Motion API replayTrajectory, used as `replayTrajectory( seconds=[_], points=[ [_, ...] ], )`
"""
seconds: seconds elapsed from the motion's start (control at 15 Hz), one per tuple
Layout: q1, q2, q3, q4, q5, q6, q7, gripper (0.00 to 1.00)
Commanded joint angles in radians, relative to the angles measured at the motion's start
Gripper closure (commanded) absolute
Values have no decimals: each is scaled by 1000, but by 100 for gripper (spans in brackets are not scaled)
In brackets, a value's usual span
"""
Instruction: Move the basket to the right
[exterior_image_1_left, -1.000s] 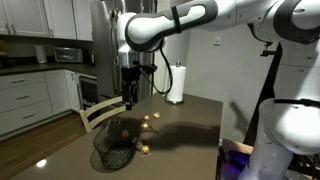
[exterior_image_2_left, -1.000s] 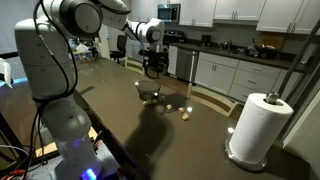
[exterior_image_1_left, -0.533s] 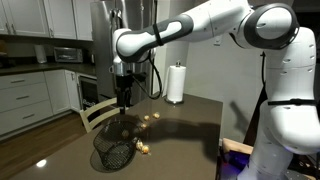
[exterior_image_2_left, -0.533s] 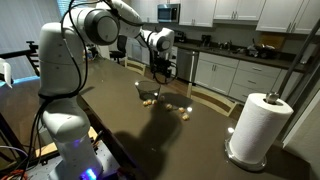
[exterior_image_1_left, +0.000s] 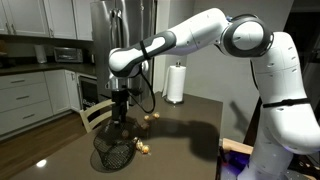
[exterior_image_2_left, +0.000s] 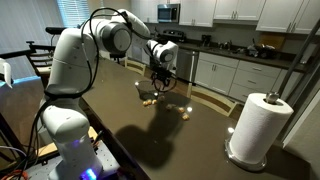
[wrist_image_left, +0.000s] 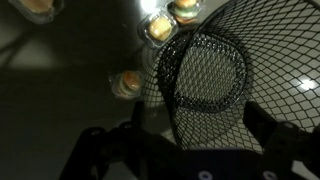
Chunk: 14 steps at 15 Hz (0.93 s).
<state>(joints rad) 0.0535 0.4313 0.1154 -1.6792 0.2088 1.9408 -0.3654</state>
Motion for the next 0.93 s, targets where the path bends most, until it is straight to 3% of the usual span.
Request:
replayTrajectory(
  seconds=[0.0, 0.6, 0.87],
  points=[
    [-24, 49, 23, 30, 26, 1, -33, 28],
    [-19, 60, 26, 32, 13, 3, -17, 87],
    [-15, 52, 24, 33, 5, 1, -10, 97]
  ],
)
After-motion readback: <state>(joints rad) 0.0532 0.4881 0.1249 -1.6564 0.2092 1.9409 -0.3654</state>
